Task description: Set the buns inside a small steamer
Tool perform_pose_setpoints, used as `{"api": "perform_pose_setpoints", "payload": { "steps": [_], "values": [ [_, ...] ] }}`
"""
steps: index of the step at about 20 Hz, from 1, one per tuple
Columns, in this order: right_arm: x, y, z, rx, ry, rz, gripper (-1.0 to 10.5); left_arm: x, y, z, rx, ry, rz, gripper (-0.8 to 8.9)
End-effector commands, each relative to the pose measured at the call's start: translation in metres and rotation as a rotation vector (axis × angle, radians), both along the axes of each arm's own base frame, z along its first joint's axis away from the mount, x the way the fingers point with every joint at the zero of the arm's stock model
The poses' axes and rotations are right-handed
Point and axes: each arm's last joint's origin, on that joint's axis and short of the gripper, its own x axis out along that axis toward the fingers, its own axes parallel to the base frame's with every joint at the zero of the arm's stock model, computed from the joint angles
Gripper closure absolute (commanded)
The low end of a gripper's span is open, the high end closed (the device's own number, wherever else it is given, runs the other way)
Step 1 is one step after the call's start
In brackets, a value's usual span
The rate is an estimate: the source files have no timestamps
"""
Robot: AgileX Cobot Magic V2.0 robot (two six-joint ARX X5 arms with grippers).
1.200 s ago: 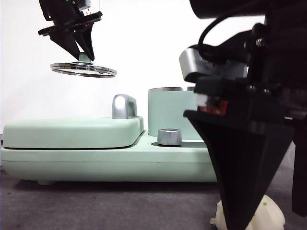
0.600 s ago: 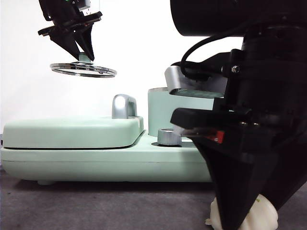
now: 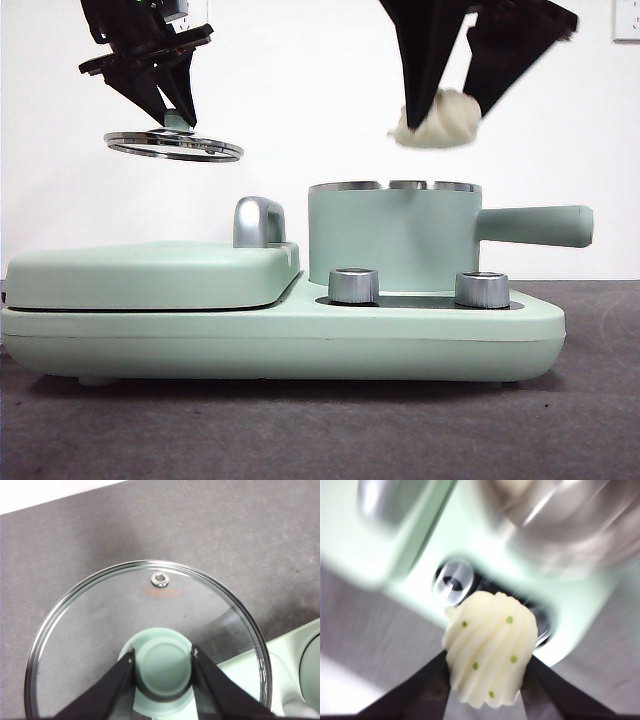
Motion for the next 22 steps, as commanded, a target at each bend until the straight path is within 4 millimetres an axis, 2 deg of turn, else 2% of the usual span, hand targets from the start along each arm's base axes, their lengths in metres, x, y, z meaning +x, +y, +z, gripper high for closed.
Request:
{"api": "perform_pose_setpoints", "payload": {
  "steps": [1, 4, 8, 12, 16, 22],
  "values": [
    [0.031, 0.007, 0.012, -0.009, -0.057, 0.049, 7.6, 0.005, -0.003, 0.005, -0.01, -0.039, -0.01, 8.03],
    [0.068, 0.009, 0.012, -0.015, -0.075, 0.026, 7.6, 0.005, -0.003, 0.005, -0.01, -0.038, -0.01, 8.03],
    [0.1, 0.011, -0.013, -0.055, -0.011, 0.006, 7.6, 0.005, -0.003, 0.005, -0.01, -0.038, -0.011, 8.03],
    [0.116, 0.013, -0.04, -0.099, 0.047, -0.006, 7.6, 0.005, -0.003, 0.005, -0.01, -0.039, -0.011, 8.03],
    [0.125, 0.015, -0.057, -0.119, 0.084, -0.008, 7.4, 0.006, -0.003, 0.004, -0.009, -0.037, -0.011, 8.03],
    [0.126, 0.015, -0.06, -0.124, 0.092, -0.012, 5.7, 0.006, -0.003, 0.004, -0.009, -0.037, -0.011, 8.03]
  ]
}}
